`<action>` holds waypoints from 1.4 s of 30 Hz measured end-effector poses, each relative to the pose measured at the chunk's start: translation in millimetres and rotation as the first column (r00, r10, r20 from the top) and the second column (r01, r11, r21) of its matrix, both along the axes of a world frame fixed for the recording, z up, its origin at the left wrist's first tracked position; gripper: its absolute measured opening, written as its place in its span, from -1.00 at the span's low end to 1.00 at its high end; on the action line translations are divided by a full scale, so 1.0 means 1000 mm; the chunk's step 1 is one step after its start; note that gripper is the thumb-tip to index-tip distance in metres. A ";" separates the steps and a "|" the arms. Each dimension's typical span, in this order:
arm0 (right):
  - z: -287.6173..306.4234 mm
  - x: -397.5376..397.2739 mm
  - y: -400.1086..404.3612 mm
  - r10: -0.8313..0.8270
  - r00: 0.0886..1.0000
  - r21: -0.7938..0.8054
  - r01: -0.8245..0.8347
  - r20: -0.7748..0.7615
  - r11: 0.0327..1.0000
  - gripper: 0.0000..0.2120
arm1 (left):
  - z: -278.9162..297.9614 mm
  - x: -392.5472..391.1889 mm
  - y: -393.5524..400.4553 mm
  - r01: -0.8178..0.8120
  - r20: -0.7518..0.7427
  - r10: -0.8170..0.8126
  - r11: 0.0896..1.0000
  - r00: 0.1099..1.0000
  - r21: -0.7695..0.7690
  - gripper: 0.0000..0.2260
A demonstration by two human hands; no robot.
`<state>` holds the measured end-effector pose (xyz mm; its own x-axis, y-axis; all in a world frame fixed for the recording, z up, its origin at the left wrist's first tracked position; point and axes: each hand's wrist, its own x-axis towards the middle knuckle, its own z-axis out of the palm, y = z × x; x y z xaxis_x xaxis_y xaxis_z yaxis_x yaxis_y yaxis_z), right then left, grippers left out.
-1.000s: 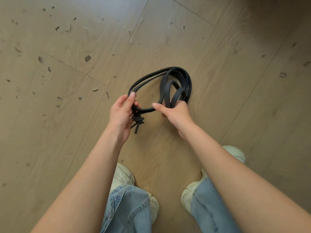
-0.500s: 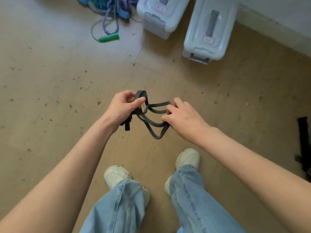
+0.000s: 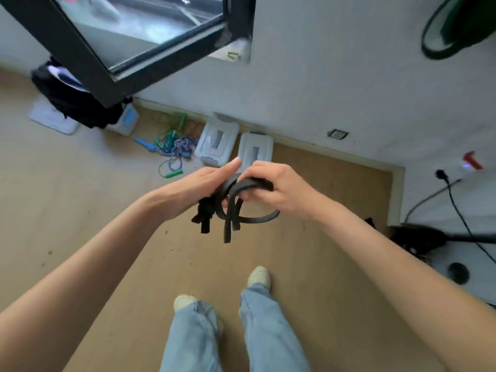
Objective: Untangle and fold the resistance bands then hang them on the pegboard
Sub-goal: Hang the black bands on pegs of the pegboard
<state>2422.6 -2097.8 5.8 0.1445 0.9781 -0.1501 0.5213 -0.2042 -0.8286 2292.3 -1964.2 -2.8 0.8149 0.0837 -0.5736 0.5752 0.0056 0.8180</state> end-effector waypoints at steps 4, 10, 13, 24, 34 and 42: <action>0.057 0.022 0.000 -0.202 0.972 0.013 0.205 -0.120 0.979 -0.83 | 0.061 0.037 -0.007 0.103 0.081 -0.116 0.983 0.990 0.152 -0.72; 0.122 0.057 -0.002 -0.290 0.943 -0.012 0.292 -0.161 0.956 -0.70 | 0.144 0.088 0.015 0.337 0.075 -0.373 0.895 0.925 0.292 -0.87; 0.147 0.070 -0.005 -0.302 0.912 -0.028 0.307 -0.277 0.951 -0.72 | 0.179 0.112 0.024 0.431 0.075 -0.493 0.816 0.867 0.386 -0.94; 0.196 0.121 -0.045 -0.553 0.816 0.140 0.575 -0.169 0.806 -0.85 | 0.199 0.189 0.033 0.159 0.163 -0.189 0.971 0.968 0.180 -0.74; 0.159 0.215 -0.134 -0.477 -0.142 -0.297 0.917 -0.867 0.267 -0.81 | 0.167 0.257 -0.006 -0.244 0.230 0.175 0.917 0.957 0.316 -0.86; 0.161 0.265 -0.157 -0.269 -0.228 -0.337 0.802 -0.936 0.494 -0.73 | 0.172 0.319 -0.128 0.019 0.356 -0.093 0.978 0.930 0.208 -0.79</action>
<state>2687.3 -2254.5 166.4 0.6683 0.5680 -0.4804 -0.7403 0.4445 -0.5044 2611.7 -2092.0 169.5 0.9701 0.1129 -0.2146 0.2339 -0.2011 0.9512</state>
